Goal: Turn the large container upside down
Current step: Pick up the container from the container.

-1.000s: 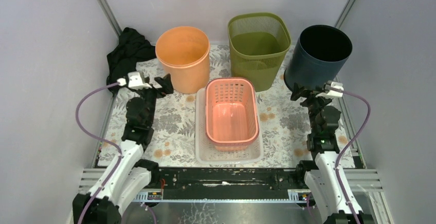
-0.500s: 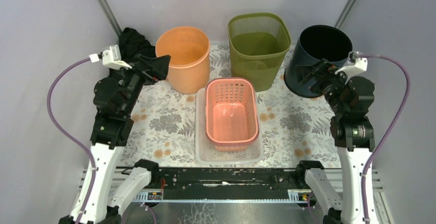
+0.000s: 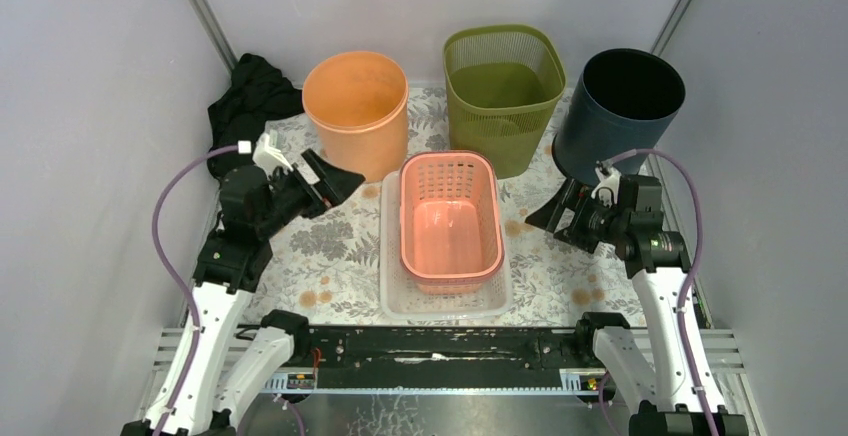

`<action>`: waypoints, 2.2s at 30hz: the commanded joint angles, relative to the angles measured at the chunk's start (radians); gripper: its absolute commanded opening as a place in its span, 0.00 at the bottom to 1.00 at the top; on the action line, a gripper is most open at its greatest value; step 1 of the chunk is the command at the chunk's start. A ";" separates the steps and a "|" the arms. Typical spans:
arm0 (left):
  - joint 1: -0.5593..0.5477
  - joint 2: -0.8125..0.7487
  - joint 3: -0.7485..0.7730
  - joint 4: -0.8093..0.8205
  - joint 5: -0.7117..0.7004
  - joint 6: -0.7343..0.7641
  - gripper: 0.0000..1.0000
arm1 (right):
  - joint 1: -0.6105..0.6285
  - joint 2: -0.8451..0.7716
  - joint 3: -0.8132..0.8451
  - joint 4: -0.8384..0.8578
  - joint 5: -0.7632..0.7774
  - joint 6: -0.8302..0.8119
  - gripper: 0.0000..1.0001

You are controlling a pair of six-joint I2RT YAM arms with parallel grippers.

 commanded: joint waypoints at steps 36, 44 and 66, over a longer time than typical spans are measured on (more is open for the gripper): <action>-0.769 0.646 0.229 -0.347 -0.790 -0.061 0.64 | 0.010 0.146 0.234 -0.137 -0.031 -0.080 0.43; -0.769 0.667 0.255 -0.341 -0.787 -0.057 0.09 | 0.010 0.118 0.227 -0.141 -0.026 -0.079 0.53; -0.770 0.560 0.442 -0.311 -0.691 -0.051 0.00 | 0.030 0.183 0.472 -0.170 -0.129 -0.019 0.62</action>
